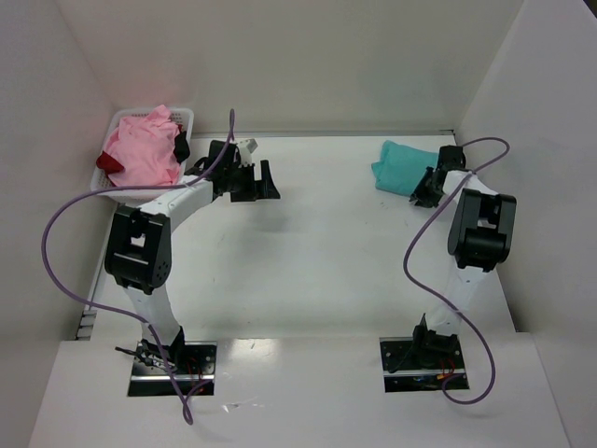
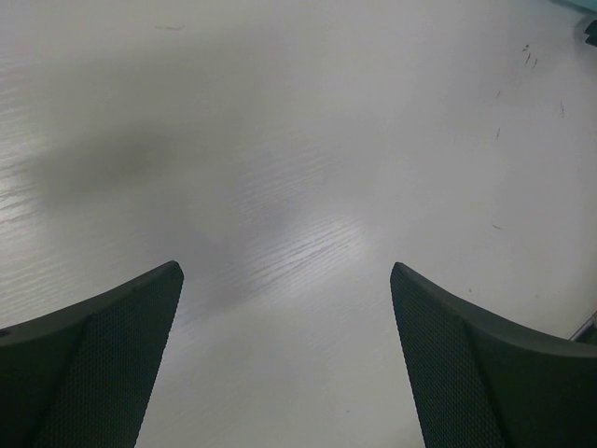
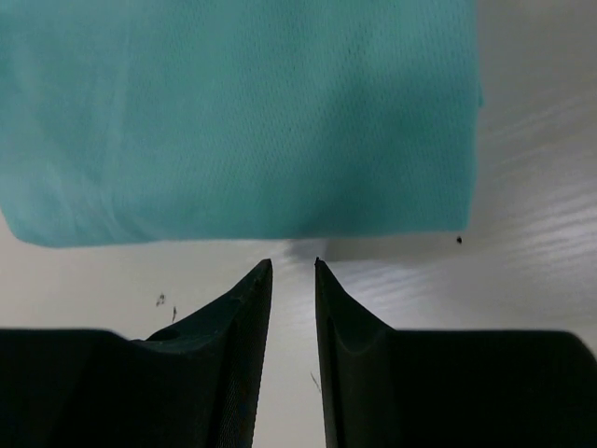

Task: Fold and stack the t-shirts
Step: Put the neatly folded tshirt into the corner of the board with the right arm

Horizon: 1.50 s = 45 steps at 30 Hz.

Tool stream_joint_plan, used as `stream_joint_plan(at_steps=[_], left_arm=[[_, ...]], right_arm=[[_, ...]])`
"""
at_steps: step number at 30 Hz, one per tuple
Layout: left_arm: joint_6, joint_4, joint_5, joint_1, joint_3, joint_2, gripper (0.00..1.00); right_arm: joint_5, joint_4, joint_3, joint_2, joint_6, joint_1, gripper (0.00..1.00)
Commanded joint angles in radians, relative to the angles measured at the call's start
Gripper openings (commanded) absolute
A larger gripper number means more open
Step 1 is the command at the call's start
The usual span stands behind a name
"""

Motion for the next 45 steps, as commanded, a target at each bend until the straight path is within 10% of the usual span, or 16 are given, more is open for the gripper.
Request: stream_joint_plan(at_steps=[1,23,34,45], left_arm=[[0.008,0.039,-0.002,-0.003,-0.008,-0.046,1.00],[0.008,0.010,-0.002,-0.003,0.053,0.026,1.00],[0.008,0.019,0.009,-0.003,0.032,-0.004,1.00],[0.036,0.039,0.013,-0.003,0.021,-0.013,1.00]], right_arm=[[0.007,0.046,0.069,0.047,0.014,-0.001,0.31],[0.225,-0.038,0.400,0.253,-0.013,-0.041,0.32],[-0.072,0.011,0.231,-0.126,-0.137,0.048,0.79],[0.326,-0.073,0.570,0.171,-0.162,0.352,0.89]])
